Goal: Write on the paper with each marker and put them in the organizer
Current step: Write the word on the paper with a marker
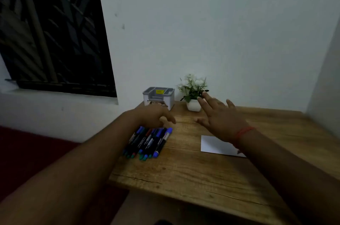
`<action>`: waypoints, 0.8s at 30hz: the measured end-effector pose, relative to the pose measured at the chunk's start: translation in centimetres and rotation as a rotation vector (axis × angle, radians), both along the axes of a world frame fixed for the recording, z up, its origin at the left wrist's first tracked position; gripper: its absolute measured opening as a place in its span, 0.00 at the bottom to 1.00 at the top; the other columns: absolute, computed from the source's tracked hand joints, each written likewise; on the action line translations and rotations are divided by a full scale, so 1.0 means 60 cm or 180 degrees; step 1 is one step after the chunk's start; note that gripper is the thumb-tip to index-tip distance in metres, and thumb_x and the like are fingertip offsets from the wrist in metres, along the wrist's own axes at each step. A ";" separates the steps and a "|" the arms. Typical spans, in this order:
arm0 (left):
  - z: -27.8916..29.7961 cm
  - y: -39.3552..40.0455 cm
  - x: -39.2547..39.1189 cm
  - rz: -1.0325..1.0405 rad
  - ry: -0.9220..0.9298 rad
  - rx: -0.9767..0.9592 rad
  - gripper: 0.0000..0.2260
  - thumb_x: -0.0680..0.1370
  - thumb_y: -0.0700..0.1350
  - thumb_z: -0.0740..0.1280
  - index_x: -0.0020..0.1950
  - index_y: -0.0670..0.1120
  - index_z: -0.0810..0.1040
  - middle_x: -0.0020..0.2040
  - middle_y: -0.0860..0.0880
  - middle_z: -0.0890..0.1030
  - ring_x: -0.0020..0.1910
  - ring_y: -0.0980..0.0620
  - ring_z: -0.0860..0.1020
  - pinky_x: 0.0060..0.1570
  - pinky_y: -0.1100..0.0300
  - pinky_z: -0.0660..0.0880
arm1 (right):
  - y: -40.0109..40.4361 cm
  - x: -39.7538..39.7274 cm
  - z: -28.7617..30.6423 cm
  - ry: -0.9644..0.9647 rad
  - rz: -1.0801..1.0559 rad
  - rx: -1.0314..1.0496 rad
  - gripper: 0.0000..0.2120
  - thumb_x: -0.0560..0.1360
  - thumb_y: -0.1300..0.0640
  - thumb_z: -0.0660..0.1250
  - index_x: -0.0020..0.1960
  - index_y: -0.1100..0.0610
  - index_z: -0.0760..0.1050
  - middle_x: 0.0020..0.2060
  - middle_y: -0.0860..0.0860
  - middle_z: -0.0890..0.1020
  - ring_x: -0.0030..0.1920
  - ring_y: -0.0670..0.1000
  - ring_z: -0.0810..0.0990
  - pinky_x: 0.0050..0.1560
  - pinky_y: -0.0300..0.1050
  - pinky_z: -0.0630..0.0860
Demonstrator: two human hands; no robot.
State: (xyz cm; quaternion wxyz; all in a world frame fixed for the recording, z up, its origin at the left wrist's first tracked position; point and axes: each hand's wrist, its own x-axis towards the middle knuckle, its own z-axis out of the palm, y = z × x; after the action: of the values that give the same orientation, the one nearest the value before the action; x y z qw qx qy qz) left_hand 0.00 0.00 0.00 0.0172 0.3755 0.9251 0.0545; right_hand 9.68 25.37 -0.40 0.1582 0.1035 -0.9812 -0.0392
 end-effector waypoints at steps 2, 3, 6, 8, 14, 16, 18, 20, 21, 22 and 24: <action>-0.004 0.005 -0.003 -0.0039 -0.0193 -0.0235 0.19 0.76 0.38 0.69 0.63 0.56 0.80 0.64 0.53 0.78 0.62 0.52 0.75 0.64 0.50 0.72 | 0.005 0.000 -0.002 0.0066 0.0044 0.0002 0.43 0.72 0.27 0.34 0.81 0.48 0.45 0.82 0.49 0.47 0.79 0.53 0.60 0.77 0.63 0.56; -0.009 0.009 -0.003 -0.0040 -0.0275 -0.0353 0.18 0.76 0.38 0.69 0.63 0.56 0.80 0.64 0.52 0.78 0.62 0.52 0.75 0.63 0.51 0.72 | 0.007 -0.002 -0.004 0.0123 0.0066 0.0031 0.44 0.71 0.27 0.31 0.81 0.48 0.45 0.82 0.49 0.47 0.78 0.53 0.61 0.77 0.62 0.57; -0.013 0.024 -0.009 -0.0189 -0.0315 -0.0542 0.16 0.77 0.39 0.69 0.61 0.55 0.81 0.62 0.52 0.77 0.59 0.52 0.75 0.60 0.57 0.72 | 0.013 -0.007 -0.010 0.0189 0.0148 0.0073 0.48 0.68 0.27 0.23 0.81 0.48 0.46 0.82 0.50 0.49 0.77 0.52 0.64 0.77 0.60 0.58; -0.014 0.031 -0.016 -0.0279 -0.0305 -0.0502 0.14 0.77 0.40 0.70 0.60 0.55 0.81 0.60 0.52 0.77 0.57 0.53 0.75 0.57 0.59 0.72 | 0.013 -0.009 -0.009 0.0169 0.0204 0.0057 0.49 0.67 0.27 0.22 0.81 0.48 0.46 0.82 0.50 0.50 0.77 0.52 0.65 0.77 0.59 0.58; -0.017 0.038 -0.040 -0.0302 -0.0450 -0.0439 0.11 0.76 0.45 0.72 0.58 0.54 0.81 0.58 0.54 0.79 0.56 0.55 0.75 0.60 0.54 0.73 | 0.023 -0.005 -0.007 0.0164 0.0318 -0.0049 0.42 0.74 0.29 0.36 0.81 0.49 0.49 0.81 0.49 0.54 0.77 0.51 0.64 0.78 0.55 0.58; -0.012 0.027 -0.049 -0.0217 -0.0445 -0.0147 0.11 0.76 0.45 0.72 0.58 0.54 0.82 0.56 0.56 0.81 0.55 0.59 0.77 0.57 0.59 0.73 | 0.044 -0.005 -0.009 0.0280 0.0323 -0.0132 0.34 0.80 0.34 0.45 0.81 0.50 0.52 0.80 0.49 0.59 0.75 0.51 0.67 0.76 0.53 0.61; 0.002 0.020 -0.048 -0.0154 -0.0541 0.0344 0.10 0.77 0.44 0.72 0.56 0.55 0.81 0.53 0.59 0.81 0.52 0.64 0.78 0.52 0.67 0.71 | 0.068 -0.006 -0.010 0.0367 0.0324 -0.0350 0.28 0.82 0.43 0.57 0.79 0.50 0.57 0.76 0.49 0.68 0.70 0.51 0.73 0.70 0.49 0.68; 0.017 0.034 -0.039 -0.0187 -0.0666 0.0901 0.09 0.78 0.43 0.70 0.54 0.56 0.81 0.51 0.59 0.81 0.51 0.65 0.78 0.49 0.73 0.70 | 0.086 -0.006 -0.014 0.0237 0.0354 -0.0847 0.27 0.80 0.48 0.65 0.77 0.48 0.62 0.67 0.48 0.76 0.61 0.47 0.78 0.61 0.45 0.75; 0.022 0.051 -0.034 -0.0265 -0.0707 0.1121 0.08 0.78 0.44 0.70 0.54 0.57 0.80 0.51 0.58 0.82 0.51 0.65 0.78 0.49 0.74 0.70 | 0.092 -0.004 -0.016 0.0068 0.0412 -0.1221 0.27 0.78 0.49 0.68 0.75 0.48 0.64 0.62 0.47 0.78 0.56 0.44 0.79 0.58 0.43 0.78; 0.025 0.071 -0.028 -0.0335 -0.0737 0.1236 0.08 0.79 0.44 0.69 0.54 0.57 0.80 0.51 0.58 0.82 0.51 0.64 0.78 0.49 0.73 0.71 | 0.094 -0.001 -0.019 -0.0145 0.0504 -0.1672 0.26 0.77 0.50 0.69 0.73 0.47 0.66 0.59 0.45 0.80 0.52 0.42 0.80 0.55 0.42 0.80; 0.023 0.116 -0.019 -0.0471 -0.0817 0.1254 0.08 0.80 0.46 0.68 0.57 0.57 0.80 0.53 0.57 0.82 0.52 0.63 0.78 0.51 0.68 0.73 | 0.093 0.006 -0.025 -0.0431 0.0718 -0.2601 0.23 0.76 0.52 0.71 0.70 0.45 0.71 0.53 0.45 0.82 0.48 0.43 0.82 0.52 0.38 0.81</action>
State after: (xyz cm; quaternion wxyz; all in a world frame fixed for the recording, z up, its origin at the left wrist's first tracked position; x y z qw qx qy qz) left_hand -1.12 6.99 1.37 0.0650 0.4283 0.8568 0.2797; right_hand 10.04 30.98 -1.90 0.1248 0.1412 -0.9068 0.3771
